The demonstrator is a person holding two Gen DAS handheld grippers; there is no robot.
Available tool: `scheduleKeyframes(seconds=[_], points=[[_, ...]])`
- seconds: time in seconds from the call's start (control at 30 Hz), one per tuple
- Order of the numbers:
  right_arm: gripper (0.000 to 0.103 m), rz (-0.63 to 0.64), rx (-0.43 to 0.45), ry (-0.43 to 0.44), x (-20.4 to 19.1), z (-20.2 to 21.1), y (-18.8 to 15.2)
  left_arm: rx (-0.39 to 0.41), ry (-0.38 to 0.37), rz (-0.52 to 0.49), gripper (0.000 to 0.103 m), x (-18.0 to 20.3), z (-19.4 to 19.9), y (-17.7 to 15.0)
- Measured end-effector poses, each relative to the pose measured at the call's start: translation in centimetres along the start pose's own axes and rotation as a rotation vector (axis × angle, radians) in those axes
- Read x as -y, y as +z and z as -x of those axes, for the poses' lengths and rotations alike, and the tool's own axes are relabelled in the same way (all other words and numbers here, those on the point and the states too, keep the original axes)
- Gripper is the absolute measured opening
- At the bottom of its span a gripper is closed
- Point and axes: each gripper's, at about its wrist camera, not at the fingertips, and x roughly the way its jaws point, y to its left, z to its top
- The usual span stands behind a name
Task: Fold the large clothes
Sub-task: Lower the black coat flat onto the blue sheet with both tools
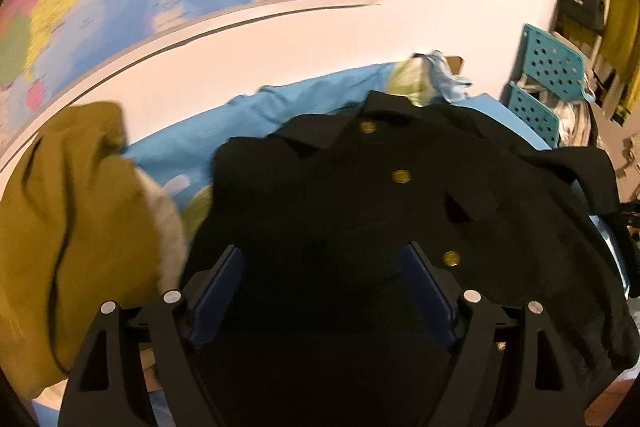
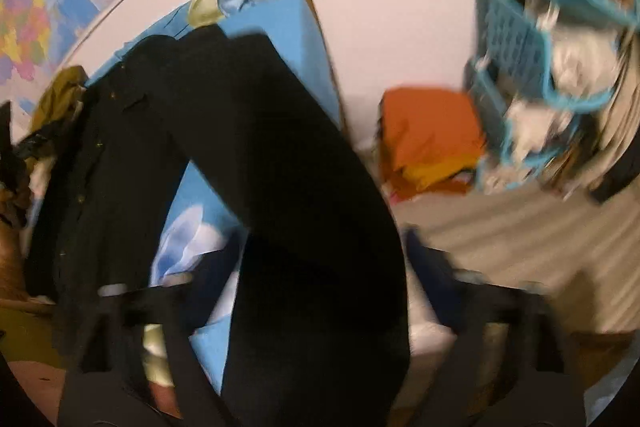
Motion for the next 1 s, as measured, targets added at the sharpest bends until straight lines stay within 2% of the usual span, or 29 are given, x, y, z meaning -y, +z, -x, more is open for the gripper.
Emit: scheduleKeyframes(seconds=[0.03,0.1,0.13,0.23,0.33,0.43,0.5,0.57,0.67,0.77,0.87,0.9,0.93,1.0], points=[[0.030,-0.007,-0.002,0.013,0.1,-0.1,-0.2,-0.003,-0.005,-0.010,0.079,0.7,-0.2,0.2],[0.017,-0.002,0.010,0.048,0.1,0.6,-0.1,-0.006,-0.016,-0.030,0.079,1.9,-0.4,0.6],[0.014,0.005,0.040,0.058,-0.2,1.7,0.2,-0.006,-0.022,-0.039,0.079,2.4,-0.4,0.8],[0.012,0.049,0.126,0.130,-2.0,5.9,1.4,0.002,-0.048,-0.070,0.079,4.1,-0.3,1.4],[0.011,0.149,0.203,0.223,-6.1,10.7,2.8,0.020,-0.086,-0.079,0.080,5.1,0.2,1.9],[0.011,0.305,0.227,0.306,-12.5,13.8,4.3,0.039,-0.136,-0.073,0.080,5.7,1.0,2.4],[0.011,0.392,0.212,0.343,-16.7,13.9,5.4,0.051,-0.159,-0.068,0.080,5.7,1.5,2.5],[0.011,0.455,0.167,0.398,-20.9,12.3,6.6,0.065,-0.185,-0.057,0.081,5.5,2.2,2.5],[0.012,0.493,0.095,0.468,-24.8,8.4,8.5,0.090,-0.204,-0.030,0.081,4.6,3.2,2.3],[0.019,0.477,-0.012,0.519,-28.3,1.6,10.4,0.108,-0.207,0.005,0.083,2.8,4.4,1.5],[0.036,0.398,-0.101,0.489,-29.8,-4.9,11.2,0.108,-0.178,0.017,0.083,1.1,5.0,0.5],[0.051,0.388,-0.129,0.468,-29.9,-6.5,11.3,0.106,-0.171,0.018,0.083,0.6,5.1,0.1],[0.059,0.374,-0.145,0.436,-29.8,-8.1,11.4,0.101,-0.173,0.020,0.083,0.3,5.1,-0.3],[0.062,0.354,-0.166,0.405,-29.2,-9.5,11.4,0.085,-0.192,0.019,0.083,0.1,4.9,-0.9]])
